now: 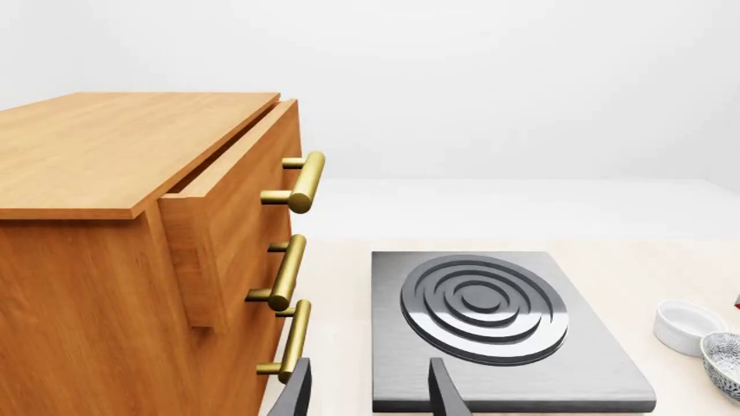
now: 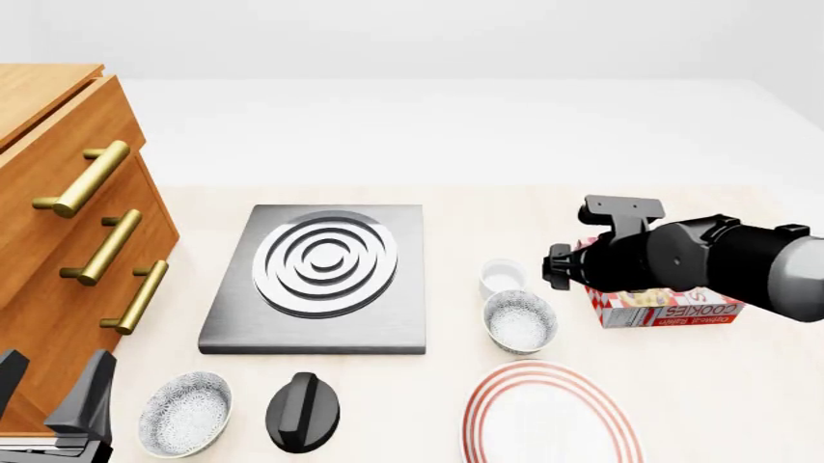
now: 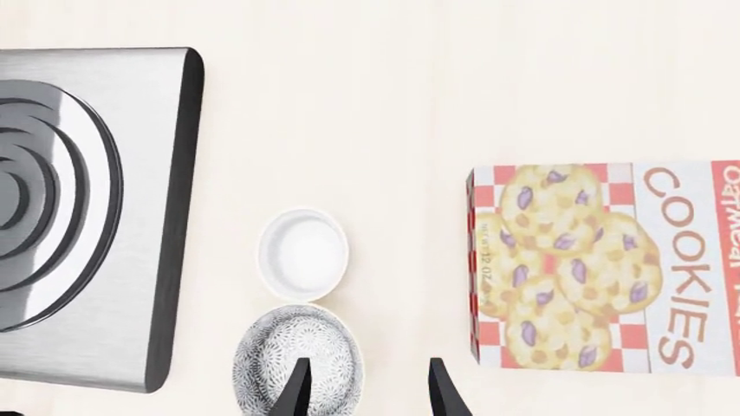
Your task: Pick the akita bowl between the plate and the ramekin and place it on the plate.
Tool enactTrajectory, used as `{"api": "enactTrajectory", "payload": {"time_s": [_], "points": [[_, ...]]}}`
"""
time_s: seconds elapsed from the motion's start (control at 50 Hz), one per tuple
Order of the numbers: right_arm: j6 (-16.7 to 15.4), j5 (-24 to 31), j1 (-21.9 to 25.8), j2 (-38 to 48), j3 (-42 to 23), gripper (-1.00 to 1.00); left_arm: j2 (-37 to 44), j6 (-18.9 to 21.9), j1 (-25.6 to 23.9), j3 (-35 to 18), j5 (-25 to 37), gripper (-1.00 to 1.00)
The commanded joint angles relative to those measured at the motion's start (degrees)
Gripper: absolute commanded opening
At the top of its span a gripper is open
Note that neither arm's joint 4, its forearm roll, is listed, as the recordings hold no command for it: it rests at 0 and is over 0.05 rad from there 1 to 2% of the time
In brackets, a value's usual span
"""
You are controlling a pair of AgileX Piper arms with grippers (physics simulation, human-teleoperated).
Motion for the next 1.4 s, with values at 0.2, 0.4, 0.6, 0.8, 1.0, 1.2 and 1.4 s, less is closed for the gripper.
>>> {"api": "enactTrajectory", "payload": {"time_s": [0.2,0.4,0.6,0.8,1.0,1.2,1.4], "points": [[2.9,-3.6,2.2,3.2,2.4,1.00,0.0,0.0,0.0,0.0,0.0,1.00],[2.3,-4.2,1.6,3.5,3.5,1.00,0.0,0.0,0.0,0.0,0.0,1.00],[2.5,-4.0,2.2,1.5,5.3,1.00,0.0,0.0,0.0,0.0,0.0,1.00],[2.4,-6.2,2.8,2.5,7.4,1.00,0.0,0.0,0.0,0.0,0.0,1.00],[2.7,-7.0,3.5,2.8,8.5,1.00,0.0,0.0,0.0,0.0,0.0,1.00],[3.1,-8.6,4.1,5.1,9.1,1.00,0.0,0.0,0.0,0.0,0.0,1.00],[4.7,-10.3,5.3,8.2,9.1,1.00,0.0,0.0,0.0,0.0,0.0,1.00]]}}
